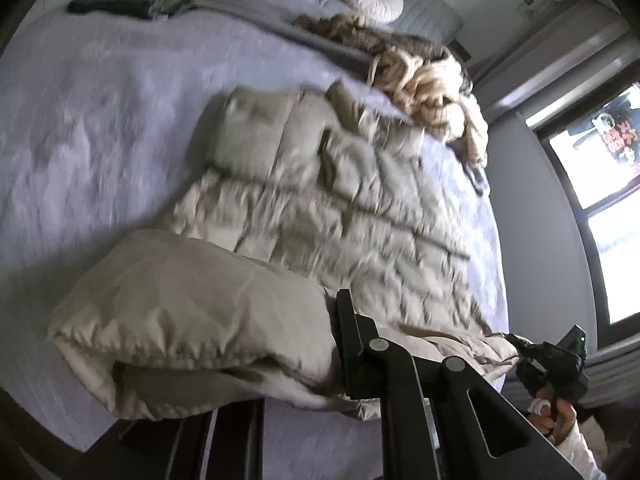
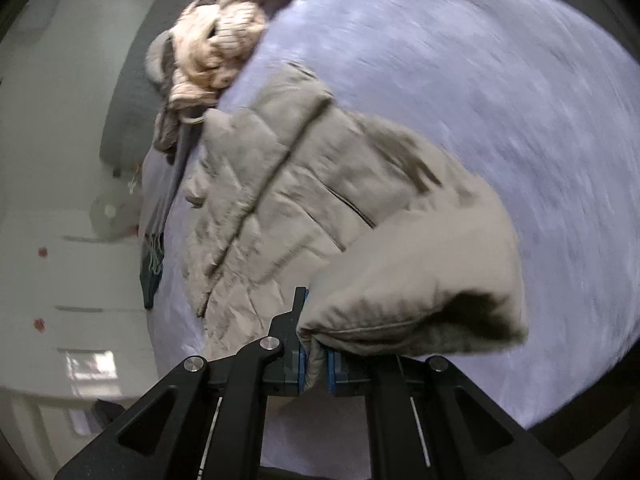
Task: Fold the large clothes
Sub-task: 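Close both tools on the coat hem, then lift the hem with both tools and fold it over toward the collar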
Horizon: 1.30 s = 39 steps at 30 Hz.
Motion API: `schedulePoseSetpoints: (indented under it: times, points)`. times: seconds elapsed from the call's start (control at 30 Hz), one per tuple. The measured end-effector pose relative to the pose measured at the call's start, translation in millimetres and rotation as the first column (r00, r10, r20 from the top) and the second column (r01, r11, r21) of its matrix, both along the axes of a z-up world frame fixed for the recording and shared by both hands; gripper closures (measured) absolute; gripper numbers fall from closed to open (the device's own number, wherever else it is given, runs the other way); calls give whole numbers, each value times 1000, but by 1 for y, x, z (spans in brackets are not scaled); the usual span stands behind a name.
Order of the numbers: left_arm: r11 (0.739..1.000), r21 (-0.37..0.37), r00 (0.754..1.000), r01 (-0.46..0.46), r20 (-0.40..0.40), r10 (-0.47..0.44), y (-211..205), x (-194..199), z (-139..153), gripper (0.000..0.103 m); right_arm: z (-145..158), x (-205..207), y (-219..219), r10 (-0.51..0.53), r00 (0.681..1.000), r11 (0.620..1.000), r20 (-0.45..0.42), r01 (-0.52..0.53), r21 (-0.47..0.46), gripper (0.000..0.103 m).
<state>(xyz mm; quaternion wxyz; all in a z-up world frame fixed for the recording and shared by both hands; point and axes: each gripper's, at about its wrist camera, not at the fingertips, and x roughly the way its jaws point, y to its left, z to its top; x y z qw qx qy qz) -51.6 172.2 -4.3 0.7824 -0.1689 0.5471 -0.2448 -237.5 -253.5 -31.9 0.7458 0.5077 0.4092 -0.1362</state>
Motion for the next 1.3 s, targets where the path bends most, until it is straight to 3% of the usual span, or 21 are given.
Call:
schedulePoseSetpoints:
  times: [0.23,0.5,0.63,0.77,0.93,1.13,1.3]
  points:
    - [999,42,991,-33,129,28,-36,62,42,87,48,77,-24,141,989,981,47,-132,-144,96]
    - [989,102,976,-104,200,82,-75,145,49,87,67,179,-63,281,958,931,47,-261,-253,96]
    - [984,139,978,-114,187,86,-91,188,27,87,57,235,-80,322,947,909,10,-306,-283,96]
    - [974,205,985,-101,155,70,-111,237,-21,87,26,280,-94,348,936,893,-44,-345,-288,96]
    - [963,252,992,-99,107,74,-127,277,-76,87,-26,319,-110,309,948,912,-79,-319,-257,96]
    - [960,260,992,-108,87,88,-136,307,-124,87,-70,349,-119,285,954,924,-94,-299,-237,96]
    - [955,271,991,-116,98,93,-140,319,-139,87,-90,373,-119,289,953,917,-97,-304,-259,96]
